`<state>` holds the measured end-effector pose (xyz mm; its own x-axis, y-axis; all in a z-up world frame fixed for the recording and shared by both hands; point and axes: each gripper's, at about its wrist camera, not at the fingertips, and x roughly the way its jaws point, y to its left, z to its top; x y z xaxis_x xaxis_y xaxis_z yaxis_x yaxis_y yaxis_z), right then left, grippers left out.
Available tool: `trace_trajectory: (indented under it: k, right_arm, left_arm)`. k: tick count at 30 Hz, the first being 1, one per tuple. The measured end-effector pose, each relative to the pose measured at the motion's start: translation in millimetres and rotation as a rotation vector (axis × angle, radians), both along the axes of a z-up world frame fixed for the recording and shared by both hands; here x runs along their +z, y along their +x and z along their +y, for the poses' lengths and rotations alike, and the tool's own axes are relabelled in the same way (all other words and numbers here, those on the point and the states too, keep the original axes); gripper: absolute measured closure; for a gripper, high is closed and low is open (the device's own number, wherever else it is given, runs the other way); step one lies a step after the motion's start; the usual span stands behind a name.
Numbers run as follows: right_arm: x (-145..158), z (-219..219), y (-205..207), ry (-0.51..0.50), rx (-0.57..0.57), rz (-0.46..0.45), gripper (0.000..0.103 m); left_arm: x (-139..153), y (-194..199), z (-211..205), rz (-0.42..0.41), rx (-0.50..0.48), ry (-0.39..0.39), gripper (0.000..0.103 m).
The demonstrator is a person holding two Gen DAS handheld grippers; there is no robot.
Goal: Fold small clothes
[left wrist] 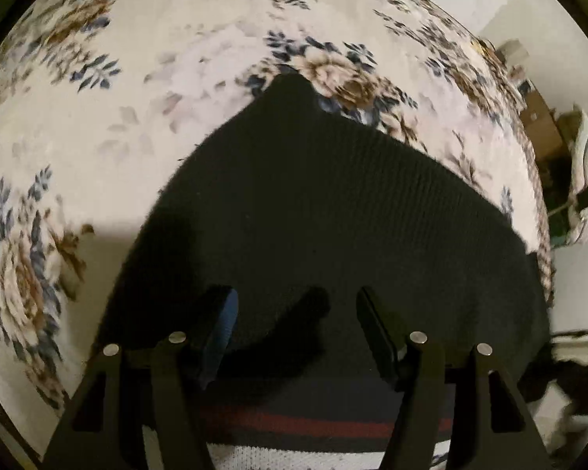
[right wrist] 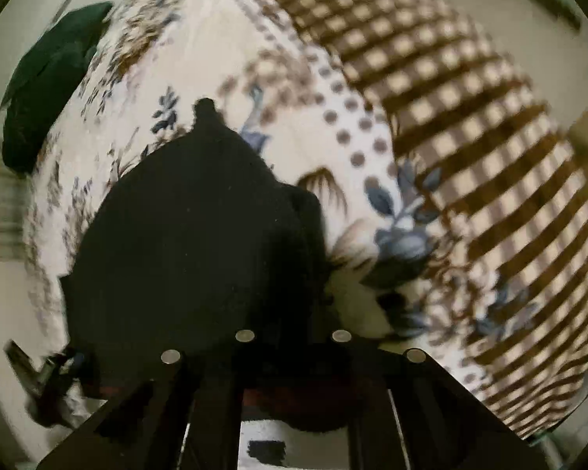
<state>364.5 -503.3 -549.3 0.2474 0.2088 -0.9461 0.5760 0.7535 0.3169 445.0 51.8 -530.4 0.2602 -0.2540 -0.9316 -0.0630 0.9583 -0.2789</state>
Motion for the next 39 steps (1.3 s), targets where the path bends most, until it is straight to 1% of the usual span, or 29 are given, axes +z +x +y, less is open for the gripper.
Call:
trace_trajectory:
  k: [2,4,5,6,7,8,9,11,12,14,15,17,18,19,20,21,22,23,24,25,26,28,30,32,33,35,36,38,39]
  right_arm:
    - [26.9,2.5,-8.4,-0.057,-0.017,-0.048,0.095]
    - [50.7,-3.4,-17.8,-0.082,-0.057,-0.089,0.095]
    - [57.4,-6.0,-22.4,-0.087,-0.074,-0.097,0.095]
    - [59.4,-10.7,-27.2,-0.110,-0.084,-0.080,0.096]
    - [55.4,-14.8,-29.5,-0.125,-0.093,-0.051,0.096]
    - [41.4,-19.2,-29.9,-0.131,-0.115,-0.014,0.095]
    - [17.8,-25.5,-30.2,-0.112,-0.129,0.045,0.095]
    - [-20.6,-35.2,-32.5,-0.046,-0.187,0.105,0.095]
    - [-38.3,-36.3,-30.6,-0.010,-0.179,0.132,0.095]
    - [-45.2,-36.9,-29.5,0.022,-0.188,0.128,0.093]
    - [-39.1,-36.3,-30.9,0.037,-0.182,0.112,0.089]
    - [-19.0,-37.3,-43.2,0.044,-0.192,0.074,0.052]
    - [-9.1,-39.0,-52.0,0.056,-0.204,0.036,0.043]
    - [5.5,-39.3,-67.0,0.068,-0.233,-0.019,0.027]
    - [14.4,-39.9,-80.1,0.079,-0.257,-0.058,0.018]
    - [23.6,-38.7,-98.4,0.096,-0.285,-0.096,0.014]
    - [28.7,-36.2,-115.1,0.105,-0.314,-0.111,0.011]
    - [29.8,-32.3,-129.0,0.118,-0.337,-0.124,0.009]
    - [24.9,-25.3,-146.1,0.160,-0.363,-0.134,0.007]
    - [16.4,-14.7,-155.5,0.190,-0.376,-0.125,0.000]
    - [2.3,-5.5,-165.2,0.247,-0.388,-0.122,0.000]
    - [-24.9,12.0,-174.4,0.337,-0.429,-0.140,0.000]
    - [-63.6,25.2,-174.5,0.447,-0.500,-0.205,0.000]
    - [-86.8,34.5,-171.4,0.516,-0.564,-0.287,0.000]
    - [-96.7,38.3,-168.2,0.520,-0.605,-0.324,0.000]
    - [-101.3,39.0,-166.5,0.516,-0.672,-0.403,0.000]
    - [-101.2,38.8,-165.4,0.512,-0.716,-0.448,0.000]
    - [-99.3,38.0,-165.0,0.513,-0.772,-0.500,0.000]
    - [-98.4,38.6,-162.2,0.498,-0.795,-0.507,0.000]
  left_arm:
    - [-0.8,-0.7,-6.3,-0.011,-0.026,0.032,0.043]
    - [-2.7,1.5,-9.5,-0.012,-0.042,0.030,0.043]
    - [-4.2,2.9,-10.2,-0.009,-0.044,0.031,0.043]
    - [-7.0,4.7,-10.4,-0.006,-0.041,0.026,0.043]
    - [-10.0,6.2,-10.0,0.000,-0.034,0.022,0.043]
    - [-13.2,7.9,-10.8,0.010,-0.030,0.016,0.043]
    - [-14.6,8.9,-12.3,0.015,-0.032,0.012,0.043]
    - [-12.5,9.0,-15.0,0.016,-0.044,0.023,0.043]
    - [-10.2,8.4,-16.9,0.015,-0.058,0.029,0.043]
    - [-4.7,5.5,-17.5,0.015,-0.068,0.033,0.043]
    - [0.5,2.2,-17.8,0.009,-0.072,0.030,0.043]
    - [11.1,-5.8,-20.1,-0.007,-0.075,0.033,0.043]
    - [17.7,-11.3,-22.5,-0.014,-0.076,0.026,0.043]
    - [23.3,-16.3,-25.7,-0.021,-0.076,0.017,0.043]
    - [29.4,-22.1,-29.7,-0.030,-0.082,0.006,0.043]
    - [35.7,-28.6,-35.3,-0.039,-0.088,-0.001,0.042]
    - [40.3,-33.7,-41.2,-0.045,-0.093,0.002,0.032]
    - [42.5,-38.3,-47.7,-0.043,-0.101,0.008,0.025]
    - [42.6,-43.0,-55.2,-0.033,-0.109,0.008,0.018]
    - [40.6,-46.5,-61.9,-0.022,-0.117,0.000,0.017]
    - [36.3,-49.8,-68.1,-0.010,-0.128,-0.004,0.017]
    - [20.2,-54.8,-82.7,0.038,-0.161,0.024,0.017]
    - [3.9,-57.5,-92.9,0.063,-0.191,0.070,0.017]
    - [-9.6,-58.6,-97.6,0.074,-0.206,0.107,0.017]
    - [-18.1,-58.2,-99.1,0.078,-0.214,0.127,0.017]
    - [-28.7,-56.7,-101.7,0.083,-0.231,0.152,0.016]
    - [-32.1,-56.0,-102.8,0.077,-0.239,0.156,0.012]
    - [-35.3,-54.3,-105.9,0.066,-0.254,0.163,0.004]
    - [-38.2,-51.9,-108.3,0.070,-0.262,0.162,0.000]
